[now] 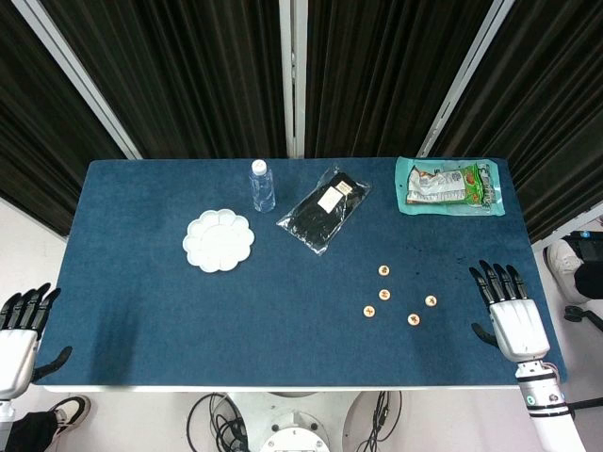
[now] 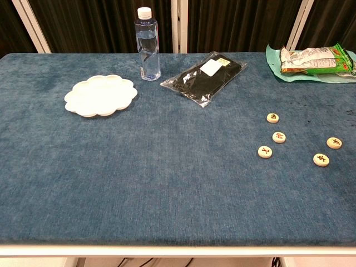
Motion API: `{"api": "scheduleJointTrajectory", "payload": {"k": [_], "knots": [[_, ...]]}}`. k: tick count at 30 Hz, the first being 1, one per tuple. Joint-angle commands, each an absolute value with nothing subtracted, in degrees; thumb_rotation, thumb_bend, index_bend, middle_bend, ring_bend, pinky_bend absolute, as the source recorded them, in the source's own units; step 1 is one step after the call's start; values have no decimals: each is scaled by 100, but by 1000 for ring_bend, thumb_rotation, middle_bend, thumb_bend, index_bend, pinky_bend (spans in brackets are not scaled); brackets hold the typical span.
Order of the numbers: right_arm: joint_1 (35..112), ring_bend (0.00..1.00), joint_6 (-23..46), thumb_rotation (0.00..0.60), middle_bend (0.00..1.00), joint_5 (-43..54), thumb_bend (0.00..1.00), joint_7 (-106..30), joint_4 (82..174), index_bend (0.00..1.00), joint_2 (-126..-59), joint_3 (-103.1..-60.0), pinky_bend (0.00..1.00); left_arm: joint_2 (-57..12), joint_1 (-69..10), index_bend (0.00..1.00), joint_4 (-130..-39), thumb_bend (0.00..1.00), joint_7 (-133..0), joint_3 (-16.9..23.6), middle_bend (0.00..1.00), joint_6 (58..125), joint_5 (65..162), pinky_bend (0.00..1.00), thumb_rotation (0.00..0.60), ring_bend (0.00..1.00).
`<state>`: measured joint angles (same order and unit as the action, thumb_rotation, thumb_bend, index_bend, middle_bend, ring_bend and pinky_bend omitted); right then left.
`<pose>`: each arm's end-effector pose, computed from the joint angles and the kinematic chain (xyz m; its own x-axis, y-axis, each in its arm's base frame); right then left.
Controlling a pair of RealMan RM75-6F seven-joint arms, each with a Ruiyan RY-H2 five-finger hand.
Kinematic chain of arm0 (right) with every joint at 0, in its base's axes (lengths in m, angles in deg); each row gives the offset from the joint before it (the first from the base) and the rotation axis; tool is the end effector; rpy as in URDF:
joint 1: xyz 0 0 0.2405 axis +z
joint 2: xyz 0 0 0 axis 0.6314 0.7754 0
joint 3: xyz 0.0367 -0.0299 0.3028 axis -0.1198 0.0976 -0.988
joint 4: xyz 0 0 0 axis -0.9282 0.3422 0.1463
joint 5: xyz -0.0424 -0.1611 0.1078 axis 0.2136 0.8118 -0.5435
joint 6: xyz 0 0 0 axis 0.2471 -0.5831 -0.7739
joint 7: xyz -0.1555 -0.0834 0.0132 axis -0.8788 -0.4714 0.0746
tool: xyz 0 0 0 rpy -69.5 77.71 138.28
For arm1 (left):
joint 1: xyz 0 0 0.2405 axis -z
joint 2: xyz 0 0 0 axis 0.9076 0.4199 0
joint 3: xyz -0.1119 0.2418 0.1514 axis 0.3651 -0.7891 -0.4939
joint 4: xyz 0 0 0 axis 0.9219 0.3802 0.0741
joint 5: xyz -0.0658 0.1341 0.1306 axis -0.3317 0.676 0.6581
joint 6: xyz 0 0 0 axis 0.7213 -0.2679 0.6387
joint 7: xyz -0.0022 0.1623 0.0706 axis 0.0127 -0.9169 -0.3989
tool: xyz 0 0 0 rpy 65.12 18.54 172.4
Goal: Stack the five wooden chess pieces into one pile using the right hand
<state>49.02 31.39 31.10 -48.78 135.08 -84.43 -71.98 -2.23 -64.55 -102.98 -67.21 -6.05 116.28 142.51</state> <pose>-0.3506 -0.2420 0.1210 0.5431 -0.0082 0.8397 -0.8332 -0.1291 0.5376 -0.3602 0.1767 0.1962 0.4550 0.0377 0.8897 0.8905 -0.0122 -0.4549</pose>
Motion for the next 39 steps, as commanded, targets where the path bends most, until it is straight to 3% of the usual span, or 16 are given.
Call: {"api": "scheduleJointTrajectory", "payload": {"k": [1,13,18,23,31,39], "knots": [[4891,0,3137,600,0,3121,77,-4887,13514,0,-8441,-7194,0,-223,-6458,36,-10301,231,-6726,-604,0,11638,14259,0,600,0],[4980,0,3028,600,0,3428,87,-5113,13734,0,-8383,-7128,0,-239,-6439,36,-10337,230,-6763,-628,0,11593,14304,0,600,0],[5419,0,2516,600,0,3729,127,-5709,14065,0,-8535,-7163,0,-249,-6443,36,-10339,230,-6790,-640,0,11594,14322,0,600,0],[5976,0,1578,600,0,3602,127,-6459,14234,8,-8940,-7288,0,-224,-6480,36,-10383,230,-6781,-651,0,11689,14383,0,600,0],[6316,0,839,600,0,2893,142,-7240,13805,219,-9771,-7465,0,-184,-6494,36,-10356,230,-6668,-657,0,11698,14381,0,600,0],[6430,0,820,600,0,2793,193,-7066,13296,286,-10271,-7453,0,-188,-6465,36,-10311,230,-6589,-660,0,11585,14317,0,600,0]]}}
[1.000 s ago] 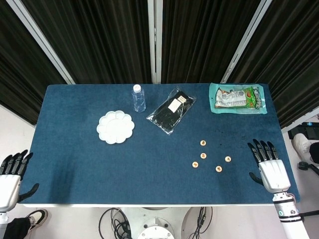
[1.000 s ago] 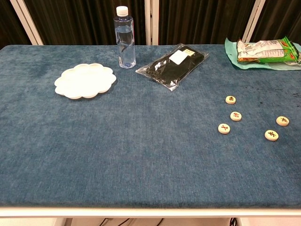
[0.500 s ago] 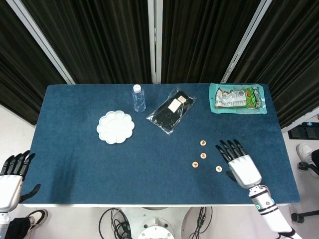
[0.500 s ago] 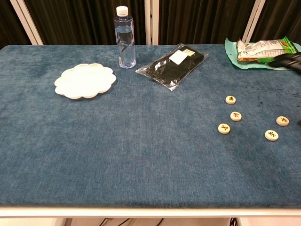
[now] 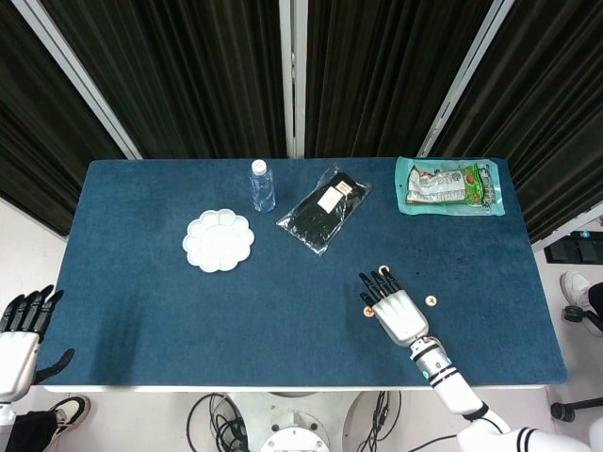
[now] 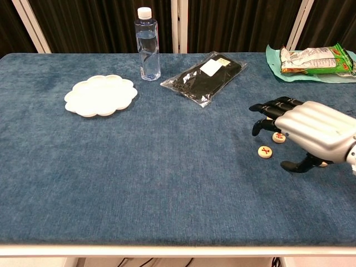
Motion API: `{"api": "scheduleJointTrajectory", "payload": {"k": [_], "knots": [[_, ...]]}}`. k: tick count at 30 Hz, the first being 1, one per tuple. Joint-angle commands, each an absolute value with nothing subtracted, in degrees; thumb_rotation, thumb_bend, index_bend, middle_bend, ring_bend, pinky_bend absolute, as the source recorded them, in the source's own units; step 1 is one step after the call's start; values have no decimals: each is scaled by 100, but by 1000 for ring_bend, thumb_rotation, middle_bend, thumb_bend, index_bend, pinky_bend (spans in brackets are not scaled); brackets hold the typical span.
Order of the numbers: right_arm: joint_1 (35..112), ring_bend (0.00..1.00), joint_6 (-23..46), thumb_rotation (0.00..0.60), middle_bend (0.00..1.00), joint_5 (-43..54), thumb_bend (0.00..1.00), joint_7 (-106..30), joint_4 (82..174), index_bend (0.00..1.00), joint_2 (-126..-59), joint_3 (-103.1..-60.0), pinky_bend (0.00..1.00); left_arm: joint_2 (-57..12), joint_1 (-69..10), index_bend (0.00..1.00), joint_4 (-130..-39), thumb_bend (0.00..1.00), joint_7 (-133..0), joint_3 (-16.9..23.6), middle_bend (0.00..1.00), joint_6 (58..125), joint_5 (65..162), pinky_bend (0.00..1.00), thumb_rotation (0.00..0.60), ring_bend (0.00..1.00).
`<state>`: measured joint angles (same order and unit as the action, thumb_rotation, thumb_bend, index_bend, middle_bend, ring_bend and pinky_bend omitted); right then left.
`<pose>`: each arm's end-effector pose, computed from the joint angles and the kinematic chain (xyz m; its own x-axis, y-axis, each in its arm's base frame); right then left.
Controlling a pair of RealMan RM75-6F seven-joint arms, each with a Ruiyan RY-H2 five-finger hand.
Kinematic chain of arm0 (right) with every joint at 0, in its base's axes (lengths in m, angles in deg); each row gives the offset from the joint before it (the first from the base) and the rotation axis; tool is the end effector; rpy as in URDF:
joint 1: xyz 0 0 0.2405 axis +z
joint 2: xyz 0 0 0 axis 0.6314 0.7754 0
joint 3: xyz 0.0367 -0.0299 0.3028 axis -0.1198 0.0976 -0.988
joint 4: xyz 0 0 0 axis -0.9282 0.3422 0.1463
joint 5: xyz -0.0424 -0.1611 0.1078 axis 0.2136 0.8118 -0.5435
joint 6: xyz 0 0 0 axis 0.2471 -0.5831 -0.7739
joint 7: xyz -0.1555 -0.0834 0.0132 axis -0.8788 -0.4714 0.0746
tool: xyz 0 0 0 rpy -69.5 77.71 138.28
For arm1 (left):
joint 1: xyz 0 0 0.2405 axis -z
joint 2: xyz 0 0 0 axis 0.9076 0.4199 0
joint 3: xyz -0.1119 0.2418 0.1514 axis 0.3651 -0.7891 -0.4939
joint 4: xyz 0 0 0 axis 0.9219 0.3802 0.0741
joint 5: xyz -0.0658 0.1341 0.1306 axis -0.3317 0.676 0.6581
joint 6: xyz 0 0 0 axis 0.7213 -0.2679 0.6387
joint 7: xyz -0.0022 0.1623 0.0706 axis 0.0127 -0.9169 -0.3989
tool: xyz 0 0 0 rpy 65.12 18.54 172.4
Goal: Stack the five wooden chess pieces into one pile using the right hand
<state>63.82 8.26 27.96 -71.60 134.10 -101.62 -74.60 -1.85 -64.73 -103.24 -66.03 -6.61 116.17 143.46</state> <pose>-0.2512 -0.3018 -0.0464 0.7035 -0.1402 0.6967 -0.6652 -0.4749 0.5761 -0.3585 0.1735 0.1951 0.4385 0.0510 0.8973 0.8987 -0.0247 -0.4378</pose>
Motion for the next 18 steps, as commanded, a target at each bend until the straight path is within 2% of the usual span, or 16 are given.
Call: {"api": "scheduleJointTrajectory", "payload": {"k": [1,18], "knots": [[6443,0,822,600,0,2797,205,-7024,13258,290,-10308,-7447,0,-187,-6462,36,-10308,231,-6585,-660,0,11570,14303,0,600,0],[6486,0,1010,600,7,2840,269,-6672,12965,434,-10451,-7324,0,-190,-6462,36,-10336,230,-6648,-659,0,11554,14291,0,600,0]]}}
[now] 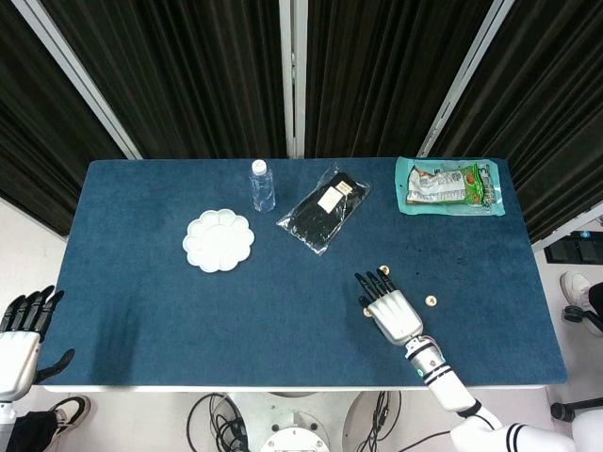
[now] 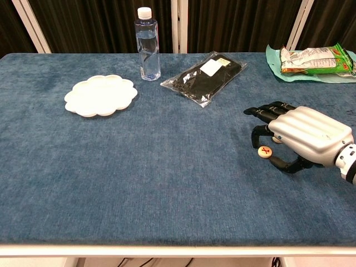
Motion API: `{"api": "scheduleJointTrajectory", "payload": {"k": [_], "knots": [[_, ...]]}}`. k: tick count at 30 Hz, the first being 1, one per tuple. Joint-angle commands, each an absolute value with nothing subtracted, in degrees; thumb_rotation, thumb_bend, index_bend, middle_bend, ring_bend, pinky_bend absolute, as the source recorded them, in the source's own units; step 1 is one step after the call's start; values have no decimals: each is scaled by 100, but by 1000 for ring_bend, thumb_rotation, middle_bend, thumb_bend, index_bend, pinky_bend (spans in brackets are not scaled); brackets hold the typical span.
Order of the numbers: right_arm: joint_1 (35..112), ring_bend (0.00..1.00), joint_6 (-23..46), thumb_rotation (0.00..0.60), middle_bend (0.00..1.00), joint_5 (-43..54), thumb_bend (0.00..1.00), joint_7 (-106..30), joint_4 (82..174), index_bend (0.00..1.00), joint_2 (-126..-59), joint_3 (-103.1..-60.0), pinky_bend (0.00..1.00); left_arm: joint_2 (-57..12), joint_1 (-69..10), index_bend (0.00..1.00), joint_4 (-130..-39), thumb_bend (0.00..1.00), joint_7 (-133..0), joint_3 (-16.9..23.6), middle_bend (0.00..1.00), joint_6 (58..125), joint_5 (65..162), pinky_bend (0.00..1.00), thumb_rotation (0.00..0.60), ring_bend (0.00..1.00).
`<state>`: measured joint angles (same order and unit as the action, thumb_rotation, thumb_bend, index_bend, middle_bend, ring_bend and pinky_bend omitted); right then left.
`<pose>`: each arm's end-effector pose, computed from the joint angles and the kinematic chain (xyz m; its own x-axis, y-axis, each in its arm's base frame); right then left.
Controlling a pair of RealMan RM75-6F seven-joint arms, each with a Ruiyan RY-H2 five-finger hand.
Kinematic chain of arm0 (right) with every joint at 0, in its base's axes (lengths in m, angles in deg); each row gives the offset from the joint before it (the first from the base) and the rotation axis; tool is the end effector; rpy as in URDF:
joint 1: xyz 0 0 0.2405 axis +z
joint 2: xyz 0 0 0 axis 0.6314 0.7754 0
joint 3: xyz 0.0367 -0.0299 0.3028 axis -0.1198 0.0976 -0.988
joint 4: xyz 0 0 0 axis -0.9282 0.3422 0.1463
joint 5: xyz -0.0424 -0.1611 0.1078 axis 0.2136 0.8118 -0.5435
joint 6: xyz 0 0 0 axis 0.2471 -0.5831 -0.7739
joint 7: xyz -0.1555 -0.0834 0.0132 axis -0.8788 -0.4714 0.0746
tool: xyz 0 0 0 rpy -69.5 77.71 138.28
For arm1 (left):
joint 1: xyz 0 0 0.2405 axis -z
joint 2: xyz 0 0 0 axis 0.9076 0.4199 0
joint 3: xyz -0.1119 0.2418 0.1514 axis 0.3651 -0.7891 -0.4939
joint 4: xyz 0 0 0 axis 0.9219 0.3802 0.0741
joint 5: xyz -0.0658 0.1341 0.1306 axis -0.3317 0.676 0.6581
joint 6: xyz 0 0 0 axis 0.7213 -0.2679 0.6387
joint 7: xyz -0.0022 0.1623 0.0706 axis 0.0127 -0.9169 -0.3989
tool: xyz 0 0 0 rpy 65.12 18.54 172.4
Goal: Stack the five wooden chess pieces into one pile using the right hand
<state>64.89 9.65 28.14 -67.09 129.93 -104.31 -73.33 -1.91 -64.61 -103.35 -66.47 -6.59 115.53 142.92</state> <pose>-0.2522 -0.3050 -0.0594 0.6711 -0.1523 0.7255 -0.6944 -0.4718 0.5433 -0.3601 0.1742 0.1935 0.4425 0.0608 0.8947 0.8967 -0.0176 -0.4423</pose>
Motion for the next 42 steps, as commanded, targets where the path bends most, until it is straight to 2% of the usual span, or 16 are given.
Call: {"api": "scheduleJointTrajectory", "payload": {"k": [1,7,22,42], "knots": [[6483,0,1043,600,9,2856,273,-6657,12945,451,-10464,-7322,0,-190,-6463,36,-10337,231,-6650,-658,0,11556,14291,0,600,0],[6481,0,1181,600,19,2914,296,-6546,12871,490,-10478,-7321,0,-188,-6464,36,-10343,230,-6654,-664,0,11557,14302,0,600,0],[6524,0,1215,600,34,2588,296,-6521,13054,496,-10095,-7561,0,-192,-6445,36,-10337,230,-6656,-666,0,11508,14289,0,600,0],[6629,0,1034,600,34,2170,295,-6666,12813,482,-10257,-7640,0,-198,-6433,36,-10300,230,-6578,-647,0,11475,14235,0,600,0]]}}
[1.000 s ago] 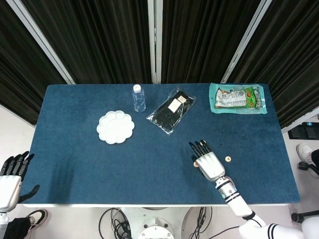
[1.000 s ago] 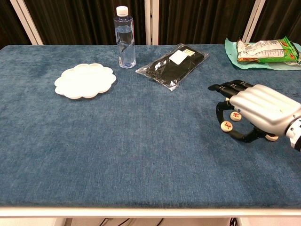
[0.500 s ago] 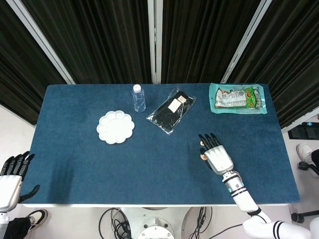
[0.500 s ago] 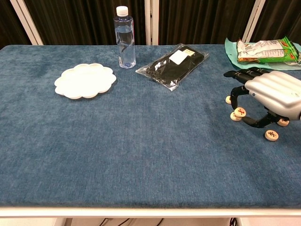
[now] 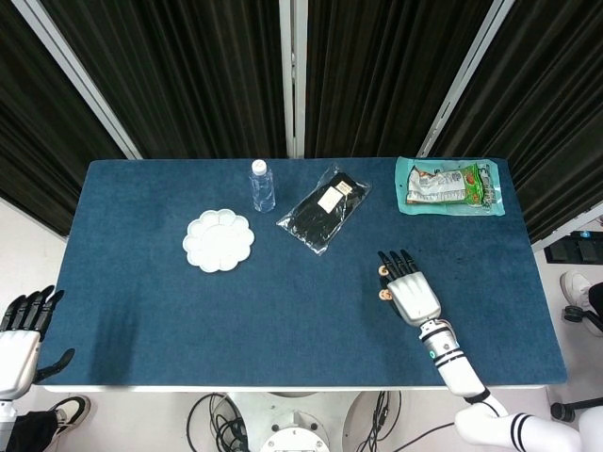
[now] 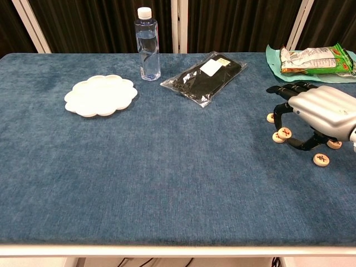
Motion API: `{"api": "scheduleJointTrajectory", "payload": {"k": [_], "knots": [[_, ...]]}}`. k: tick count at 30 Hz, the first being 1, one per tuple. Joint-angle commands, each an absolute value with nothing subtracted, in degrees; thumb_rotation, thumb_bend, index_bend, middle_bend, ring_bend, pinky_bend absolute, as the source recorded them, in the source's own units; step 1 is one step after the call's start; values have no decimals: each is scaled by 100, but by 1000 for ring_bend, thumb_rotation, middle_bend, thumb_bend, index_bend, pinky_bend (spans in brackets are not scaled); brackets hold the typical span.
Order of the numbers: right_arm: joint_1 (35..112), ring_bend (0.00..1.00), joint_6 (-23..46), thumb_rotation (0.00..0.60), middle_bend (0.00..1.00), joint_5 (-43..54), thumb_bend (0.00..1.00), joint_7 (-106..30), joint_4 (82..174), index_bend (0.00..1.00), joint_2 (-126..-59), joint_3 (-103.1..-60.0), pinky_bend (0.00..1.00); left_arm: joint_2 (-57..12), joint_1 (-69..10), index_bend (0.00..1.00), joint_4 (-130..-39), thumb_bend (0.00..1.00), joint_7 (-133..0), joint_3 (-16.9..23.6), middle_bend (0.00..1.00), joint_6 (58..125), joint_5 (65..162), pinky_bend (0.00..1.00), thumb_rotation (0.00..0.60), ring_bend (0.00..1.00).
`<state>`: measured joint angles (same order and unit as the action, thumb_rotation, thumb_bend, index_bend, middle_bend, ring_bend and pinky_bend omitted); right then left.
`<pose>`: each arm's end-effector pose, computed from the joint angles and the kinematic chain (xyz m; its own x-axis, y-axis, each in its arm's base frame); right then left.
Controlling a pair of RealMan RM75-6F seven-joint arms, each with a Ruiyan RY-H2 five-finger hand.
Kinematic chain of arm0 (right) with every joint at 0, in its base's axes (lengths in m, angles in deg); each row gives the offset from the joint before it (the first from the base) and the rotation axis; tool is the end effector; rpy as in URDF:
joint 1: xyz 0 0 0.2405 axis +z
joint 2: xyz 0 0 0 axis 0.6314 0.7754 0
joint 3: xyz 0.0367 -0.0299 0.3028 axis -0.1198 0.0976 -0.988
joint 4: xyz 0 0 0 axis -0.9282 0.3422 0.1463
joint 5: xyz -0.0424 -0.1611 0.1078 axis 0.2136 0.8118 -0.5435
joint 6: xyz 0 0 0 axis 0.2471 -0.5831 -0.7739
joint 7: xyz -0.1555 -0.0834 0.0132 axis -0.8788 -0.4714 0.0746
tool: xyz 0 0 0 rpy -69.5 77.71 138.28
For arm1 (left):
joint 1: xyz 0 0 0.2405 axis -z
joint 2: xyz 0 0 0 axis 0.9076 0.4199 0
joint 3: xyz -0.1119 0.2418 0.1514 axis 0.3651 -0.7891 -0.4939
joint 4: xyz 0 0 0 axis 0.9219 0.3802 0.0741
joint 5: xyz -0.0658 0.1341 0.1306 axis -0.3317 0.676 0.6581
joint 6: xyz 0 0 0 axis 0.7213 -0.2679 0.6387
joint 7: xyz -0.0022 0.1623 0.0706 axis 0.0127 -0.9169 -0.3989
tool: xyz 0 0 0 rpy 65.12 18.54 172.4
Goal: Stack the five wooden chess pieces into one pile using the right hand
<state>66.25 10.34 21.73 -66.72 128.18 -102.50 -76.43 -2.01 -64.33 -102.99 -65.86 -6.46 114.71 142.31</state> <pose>-0.2707 -0.3374 -0.0312 0.6628 -0.1408 0.7354 -0.7284 -0.3487 0.5898 -0.3630 0.1764 0.1924 0.4368 0.0708 0.8968 0.8993 -0.0109 -0.4371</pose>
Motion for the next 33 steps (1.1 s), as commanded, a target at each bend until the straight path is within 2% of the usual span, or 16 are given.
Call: {"api": "scheduleJointTrajectory", "payload": {"k": [1,7,14,21,27,33], "knots": [[6634,0,1035,600,34,2171,295,-6661,12806,481,-10265,-7634,0,-194,-6435,36,-10301,230,-6566,-647,0,11483,14241,0,600,0],[6649,0,1027,600,34,2156,295,-6644,12809,457,-10265,-7608,0,-186,-6440,36,-10306,230,-6560,-652,0,11495,14252,0,600,0],[6662,0,1020,600,29,2139,294,-6628,12854,332,-10225,-7583,0,-189,-6440,36,-10312,230,-6576,-653,0,11498,14256,0,600,0],[6652,0,1087,600,29,2186,294,-6571,12904,281,-10182,-7549,0,-192,-6440,36,-10311,231,-6589,-651,0,11495,14249,0,600,0],[6452,0,1484,600,23,2466,288,-6376,13220,233,-9926,-7388,0,-188,-6438,36,-10313,230,-6590,-652,0,11495,14254,0,600,0],[6011,0,2079,600,24,2886,279,-6113,13465,260,-9588,-6980,0,-185,-6441,36,-10340,230,-6626,-668,0,11508,14292,0,600,0]]}}
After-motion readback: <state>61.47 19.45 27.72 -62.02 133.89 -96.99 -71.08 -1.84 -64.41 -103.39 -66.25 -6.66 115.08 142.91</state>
